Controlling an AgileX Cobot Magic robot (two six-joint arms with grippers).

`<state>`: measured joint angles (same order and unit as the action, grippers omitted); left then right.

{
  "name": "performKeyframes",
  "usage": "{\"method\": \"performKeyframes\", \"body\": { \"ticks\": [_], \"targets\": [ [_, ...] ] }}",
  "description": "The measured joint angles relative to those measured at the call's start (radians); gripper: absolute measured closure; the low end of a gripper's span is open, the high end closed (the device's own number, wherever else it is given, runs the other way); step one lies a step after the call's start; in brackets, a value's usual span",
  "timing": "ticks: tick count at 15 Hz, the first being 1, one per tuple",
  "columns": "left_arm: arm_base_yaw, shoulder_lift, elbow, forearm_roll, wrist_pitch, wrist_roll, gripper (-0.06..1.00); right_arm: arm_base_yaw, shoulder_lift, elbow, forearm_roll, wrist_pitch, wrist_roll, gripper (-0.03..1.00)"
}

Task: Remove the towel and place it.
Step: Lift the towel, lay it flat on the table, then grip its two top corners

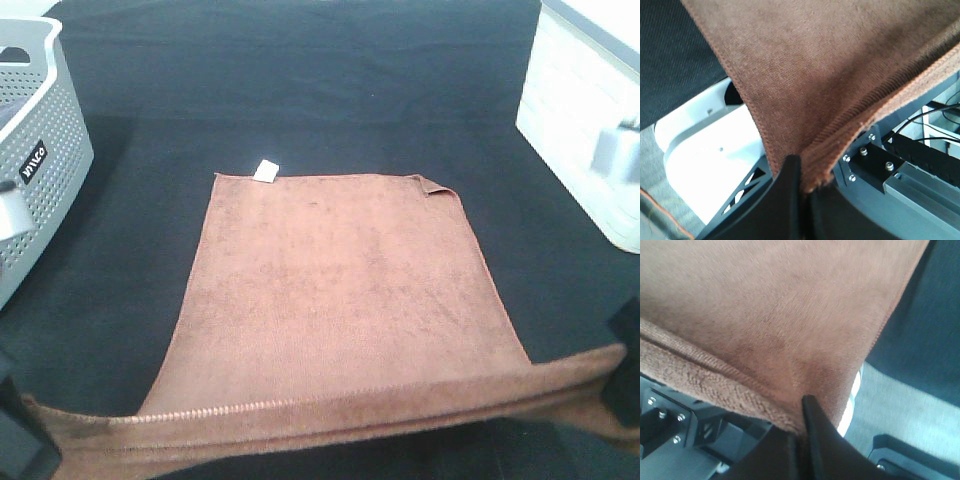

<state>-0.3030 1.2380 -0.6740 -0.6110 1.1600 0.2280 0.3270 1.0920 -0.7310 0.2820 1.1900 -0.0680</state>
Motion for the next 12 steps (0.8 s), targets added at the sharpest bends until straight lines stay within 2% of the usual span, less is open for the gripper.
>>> {"method": "performKeyframes", "body": {
  "ticks": [5, 7, 9, 12],
  "targets": [
    [-0.008, 0.05, 0.005, 0.002, 0.001, -0.021, 0.94, 0.0, 0.067, 0.057, 0.013, -0.022, -0.006, 0.97],
    [-0.079, 0.049, 0.06, 0.006, -0.005, -0.061, 0.94, -0.003, 0.067, 0.099, 0.043, -0.014, -0.011, 0.97],
    [-0.194, 0.049, 0.125, 0.012, -0.015, -0.125, 0.94, -0.007, 0.066, 0.177, 0.106, 0.007, -0.029, 0.97],
    [-0.212, 0.049, 0.13, 0.026, -0.02, -0.15, 0.94, -0.007, 0.066, 0.19, 0.119, 0.009, -0.032, 0.97]
  ]
}}
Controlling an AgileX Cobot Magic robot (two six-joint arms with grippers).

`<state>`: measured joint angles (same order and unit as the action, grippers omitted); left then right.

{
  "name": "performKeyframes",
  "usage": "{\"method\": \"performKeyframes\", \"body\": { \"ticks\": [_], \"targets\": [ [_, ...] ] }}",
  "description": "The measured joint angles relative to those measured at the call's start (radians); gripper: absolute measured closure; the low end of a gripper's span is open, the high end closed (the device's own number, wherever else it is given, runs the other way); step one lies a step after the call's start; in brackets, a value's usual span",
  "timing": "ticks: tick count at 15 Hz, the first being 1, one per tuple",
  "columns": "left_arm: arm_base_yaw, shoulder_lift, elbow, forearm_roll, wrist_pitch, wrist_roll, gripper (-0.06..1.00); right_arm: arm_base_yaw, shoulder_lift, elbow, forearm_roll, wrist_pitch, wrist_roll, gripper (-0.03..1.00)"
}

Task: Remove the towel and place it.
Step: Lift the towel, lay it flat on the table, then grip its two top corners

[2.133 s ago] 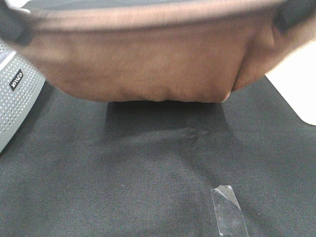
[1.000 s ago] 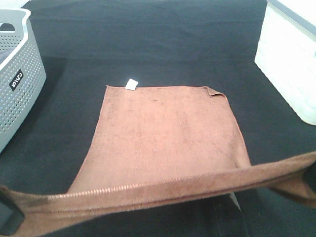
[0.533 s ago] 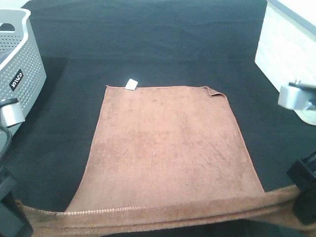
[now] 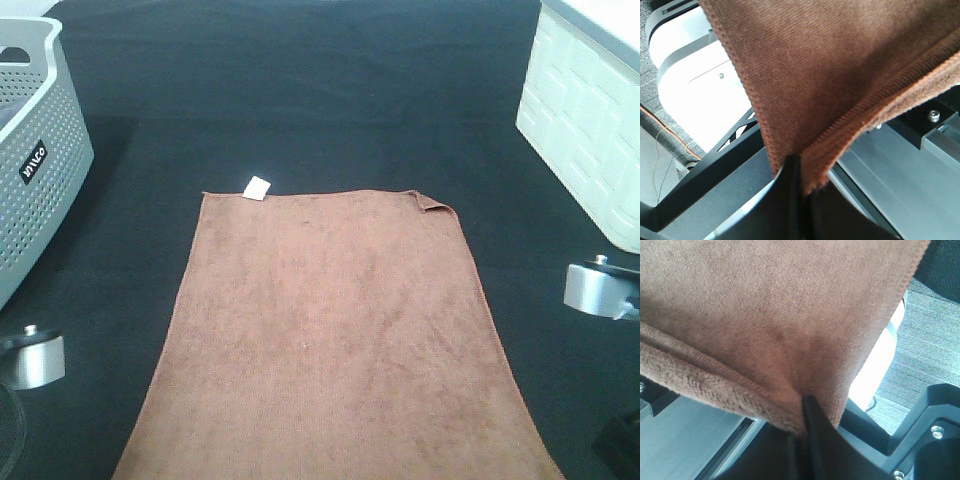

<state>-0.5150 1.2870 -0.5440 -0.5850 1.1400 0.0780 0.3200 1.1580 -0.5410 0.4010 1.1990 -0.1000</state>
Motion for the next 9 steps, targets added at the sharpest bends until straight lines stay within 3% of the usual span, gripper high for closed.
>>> {"method": "performKeyframes", "body": {
  "ticks": [5, 9],
  "targets": [
    [-0.002, 0.03, -0.036, 0.034, 0.0, -0.024, 0.94, 0.0, 0.012, 0.0, 0.001, 0.0, 0.005, 0.97],
    [-0.002, 0.246, -0.147, 0.078, -0.002, -0.019, 0.94, -0.001, 0.138, -0.004, -0.038, -0.048, 0.007, 0.97]
  ]
}}
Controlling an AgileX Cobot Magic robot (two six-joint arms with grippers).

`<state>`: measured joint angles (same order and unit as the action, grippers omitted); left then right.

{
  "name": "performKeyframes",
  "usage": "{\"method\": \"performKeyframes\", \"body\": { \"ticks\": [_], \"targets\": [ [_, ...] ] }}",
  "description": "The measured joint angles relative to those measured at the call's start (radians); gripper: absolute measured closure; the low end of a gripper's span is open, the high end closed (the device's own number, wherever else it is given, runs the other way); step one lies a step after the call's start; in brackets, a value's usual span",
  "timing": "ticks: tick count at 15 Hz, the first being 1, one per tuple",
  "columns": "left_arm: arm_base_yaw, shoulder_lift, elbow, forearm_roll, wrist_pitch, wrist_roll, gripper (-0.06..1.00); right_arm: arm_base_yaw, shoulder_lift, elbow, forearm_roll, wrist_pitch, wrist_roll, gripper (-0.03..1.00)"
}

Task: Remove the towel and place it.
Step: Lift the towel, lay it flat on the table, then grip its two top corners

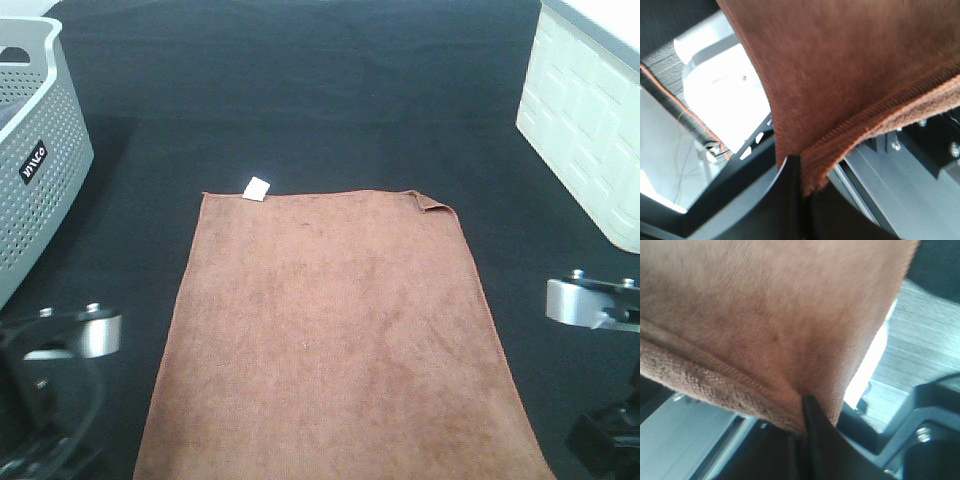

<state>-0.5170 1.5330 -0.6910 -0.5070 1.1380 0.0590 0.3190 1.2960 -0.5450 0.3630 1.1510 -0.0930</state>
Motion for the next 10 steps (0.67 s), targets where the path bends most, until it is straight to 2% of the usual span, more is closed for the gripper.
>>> {"method": "performKeyframes", "body": {
  "ticks": [4, 7, 9, 10],
  "targets": [
    [-0.009, 0.139, -0.078, 0.027, 0.0, 0.025, 0.94, -0.001, 0.151, 0.0, -0.021, -0.095, -0.002, 0.97],
    [-0.077, 0.192, -0.08, 0.039, -0.009, 0.03, 0.94, -0.003, 0.189, 0.0, -0.004, -0.119, -0.028, 0.97],
    [-0.108, 0.195, -0.087, 0.053, -0.017, 0.03, 0.91, -0.003, 0.189, 0.0, 0.0, -0.119, -0.028, 0.87],
    [-0.108, 0.195, -0.099, 0.054, -0.019, 0.029, 0.8, -0.005, 0.189, 0.0, -0.001, -0.117, -0.028, 0.71]
  ]
}}
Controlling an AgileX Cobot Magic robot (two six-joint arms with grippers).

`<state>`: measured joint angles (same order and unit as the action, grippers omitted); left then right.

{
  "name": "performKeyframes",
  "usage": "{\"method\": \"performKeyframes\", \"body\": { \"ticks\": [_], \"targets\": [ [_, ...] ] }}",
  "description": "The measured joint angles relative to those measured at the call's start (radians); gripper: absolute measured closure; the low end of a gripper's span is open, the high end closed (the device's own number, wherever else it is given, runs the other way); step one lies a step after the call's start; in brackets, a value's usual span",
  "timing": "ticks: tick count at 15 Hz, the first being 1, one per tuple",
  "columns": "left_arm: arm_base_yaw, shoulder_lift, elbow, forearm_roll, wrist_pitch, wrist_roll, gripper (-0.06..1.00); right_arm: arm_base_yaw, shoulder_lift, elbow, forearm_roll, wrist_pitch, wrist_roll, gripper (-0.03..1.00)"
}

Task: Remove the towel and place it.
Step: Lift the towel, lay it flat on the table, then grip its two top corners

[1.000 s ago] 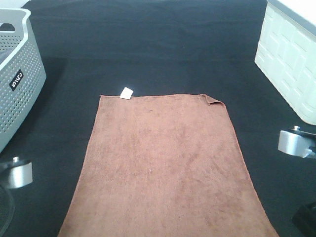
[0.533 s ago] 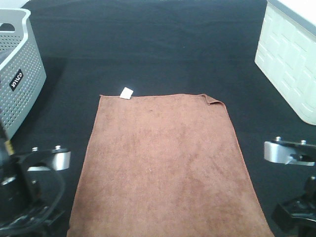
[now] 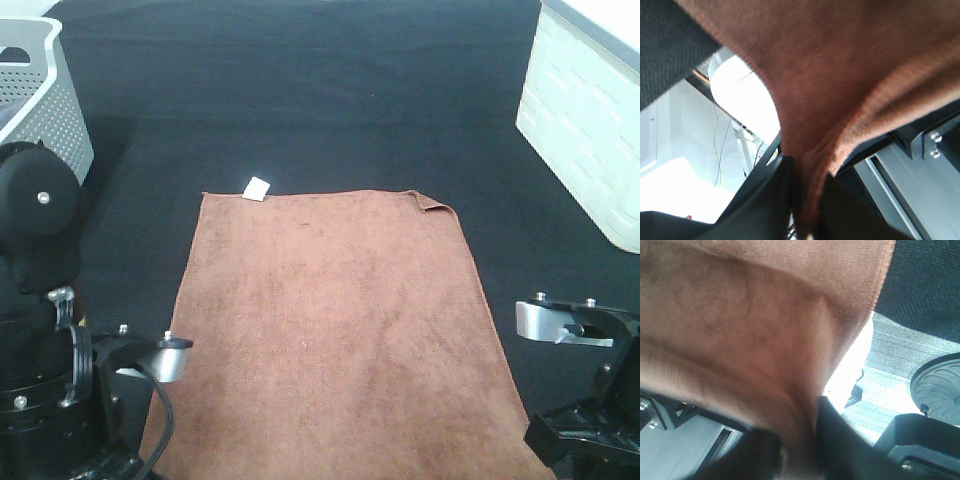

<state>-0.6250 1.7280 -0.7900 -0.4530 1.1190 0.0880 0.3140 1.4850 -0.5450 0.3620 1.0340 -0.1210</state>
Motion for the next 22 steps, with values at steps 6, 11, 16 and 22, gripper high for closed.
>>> {"method": "performKeyframes", "body": {
  "ticks": [6, 11, 16, 22],
  "targets": [
    [0.0, 0.0, -0.034, -0.14, 0.031, 0.0, 0.18, -0.005, 0.0, 0.001, -0.004, -0.003, -0.019, 0.26],
    [-0.05, 0.0, -0.055, -0.113, 0.077, 0.001, 0.17, -0.005, -0.109, -0.01, -0.005, -0.08, -0.019, 0.25],
    [-0.03, 0.001, -0.271, 0.05, 0.082, -0.004, 0.16, -0.134, -0.116, -0.224, -0.061, -0.075, -0.017, 0.25],
    [0.272, 0.15, -0.699, 0.244, 0.05, -0.03, 0.16, -0.257, 0.012, -0.498, -0.062, -0.091, -0.043, 0.25]
  ]
}}
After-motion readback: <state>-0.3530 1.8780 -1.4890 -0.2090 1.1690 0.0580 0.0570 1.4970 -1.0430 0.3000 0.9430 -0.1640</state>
